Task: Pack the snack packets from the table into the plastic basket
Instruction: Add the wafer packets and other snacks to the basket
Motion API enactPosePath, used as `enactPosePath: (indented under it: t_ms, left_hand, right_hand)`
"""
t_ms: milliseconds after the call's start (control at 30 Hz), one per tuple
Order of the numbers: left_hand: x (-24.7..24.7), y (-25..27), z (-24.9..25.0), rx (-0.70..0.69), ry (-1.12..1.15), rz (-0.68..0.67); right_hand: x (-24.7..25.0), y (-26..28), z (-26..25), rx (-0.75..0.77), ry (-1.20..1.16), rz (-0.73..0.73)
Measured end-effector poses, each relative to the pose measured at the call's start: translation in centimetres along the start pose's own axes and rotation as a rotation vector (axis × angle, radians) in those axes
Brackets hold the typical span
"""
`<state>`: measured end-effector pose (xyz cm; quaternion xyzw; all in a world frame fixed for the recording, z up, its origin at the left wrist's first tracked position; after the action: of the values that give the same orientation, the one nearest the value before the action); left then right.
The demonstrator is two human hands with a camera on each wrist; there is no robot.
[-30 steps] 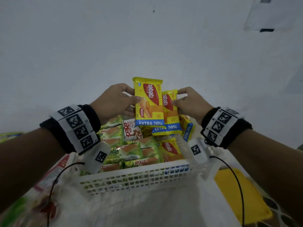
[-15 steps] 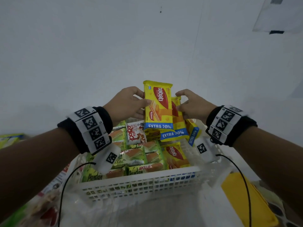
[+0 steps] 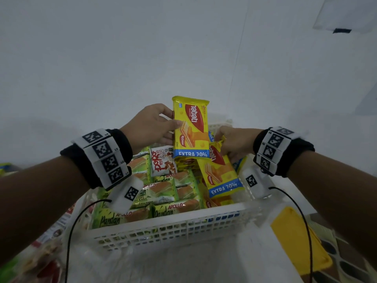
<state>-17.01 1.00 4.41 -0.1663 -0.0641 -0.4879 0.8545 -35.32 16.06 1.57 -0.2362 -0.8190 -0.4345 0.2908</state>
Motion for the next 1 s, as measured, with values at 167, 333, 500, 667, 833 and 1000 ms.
enactPosePath:
  t_ms: [167,333,500,667,833,1000]
  left_hand:
    - [0.5,-0.2,-0.3,-0.018,0.011,0.002]
    - [1.2,0.0,-0.7,-0.015,0.032,0.004]
    - [1.2,-0.2,-0.9,-0.017,0.016,0.005]
    - [1.1,-0.5,-1.0,-0.017,0.01,-0.007]
    - [0.9,-0.4,-1.2,-0.009,0.019,0.0]
    - [0.8,-0.4,-1.5,-0.007,0.01,-0.003]
  right_hand:
    - [-0.6,0.0,-0.7,-0.03,0.117,-0.057]
    - [-1.0,-0.8,-0.7,-0.08,0.239,-0.086]
    - [-1.2,-2.3,-0.4,-0.013,0.525,0.026]
    - [-1.8,-3.1,0.1,-0.064,0.603,-0.092]
    - [-3.0,-2.5,-0.6,0.032,0.73,-0.021]
    - [-4.2,-2.5,-1.1,0.061,0.811,-0.003]
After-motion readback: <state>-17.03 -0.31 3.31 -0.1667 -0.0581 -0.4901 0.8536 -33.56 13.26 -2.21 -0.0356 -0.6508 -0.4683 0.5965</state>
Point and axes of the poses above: each hand's wrist, its own y-axis away from the middle knuckle, its own x-axis out of the back of the hand, z = x × y, the point moved 1 cm from there along -y, towards the middle knuckle, and after that the axes turned 14 degrees about -x, right-handed, at the moved point
